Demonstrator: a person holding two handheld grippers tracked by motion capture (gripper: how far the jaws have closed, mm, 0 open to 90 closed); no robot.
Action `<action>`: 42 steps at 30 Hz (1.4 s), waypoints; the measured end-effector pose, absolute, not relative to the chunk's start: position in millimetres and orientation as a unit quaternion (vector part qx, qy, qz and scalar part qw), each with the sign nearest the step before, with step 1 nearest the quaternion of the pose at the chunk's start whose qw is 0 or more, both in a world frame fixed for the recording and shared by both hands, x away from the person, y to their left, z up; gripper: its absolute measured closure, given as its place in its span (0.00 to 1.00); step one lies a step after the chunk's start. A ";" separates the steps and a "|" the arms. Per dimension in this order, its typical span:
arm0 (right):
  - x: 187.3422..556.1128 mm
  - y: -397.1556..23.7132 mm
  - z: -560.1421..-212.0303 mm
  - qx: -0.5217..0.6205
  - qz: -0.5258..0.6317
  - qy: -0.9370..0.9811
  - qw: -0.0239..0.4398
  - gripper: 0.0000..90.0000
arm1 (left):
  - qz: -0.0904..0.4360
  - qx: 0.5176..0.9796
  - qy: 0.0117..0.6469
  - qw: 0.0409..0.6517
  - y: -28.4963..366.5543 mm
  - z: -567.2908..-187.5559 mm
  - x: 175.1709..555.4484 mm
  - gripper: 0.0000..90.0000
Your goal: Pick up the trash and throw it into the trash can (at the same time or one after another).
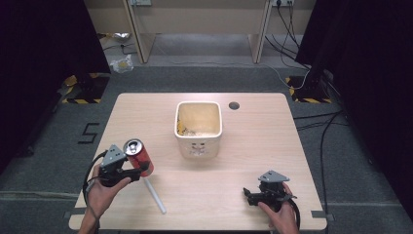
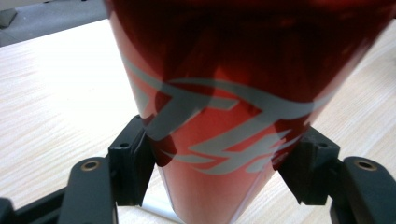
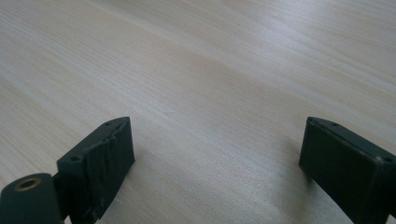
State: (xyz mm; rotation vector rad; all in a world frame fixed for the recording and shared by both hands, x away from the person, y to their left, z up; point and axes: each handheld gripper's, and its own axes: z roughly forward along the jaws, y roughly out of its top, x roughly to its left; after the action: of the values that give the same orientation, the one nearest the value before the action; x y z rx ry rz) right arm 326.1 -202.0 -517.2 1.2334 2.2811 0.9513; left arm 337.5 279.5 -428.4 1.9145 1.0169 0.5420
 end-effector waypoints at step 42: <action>326.7 -201.5 -517.1 0.440 0.337 0.811 0.187 0.11 | 0.207 0.775 0.389 0.453 258.7 -390.2 377.7 0.37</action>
State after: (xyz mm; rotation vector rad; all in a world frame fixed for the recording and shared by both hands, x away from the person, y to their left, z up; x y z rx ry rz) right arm 326.7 -201.5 -517.1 1.2374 2.2834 0.9500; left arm 377.7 258.7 -390.2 1.9141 0.9613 0.5118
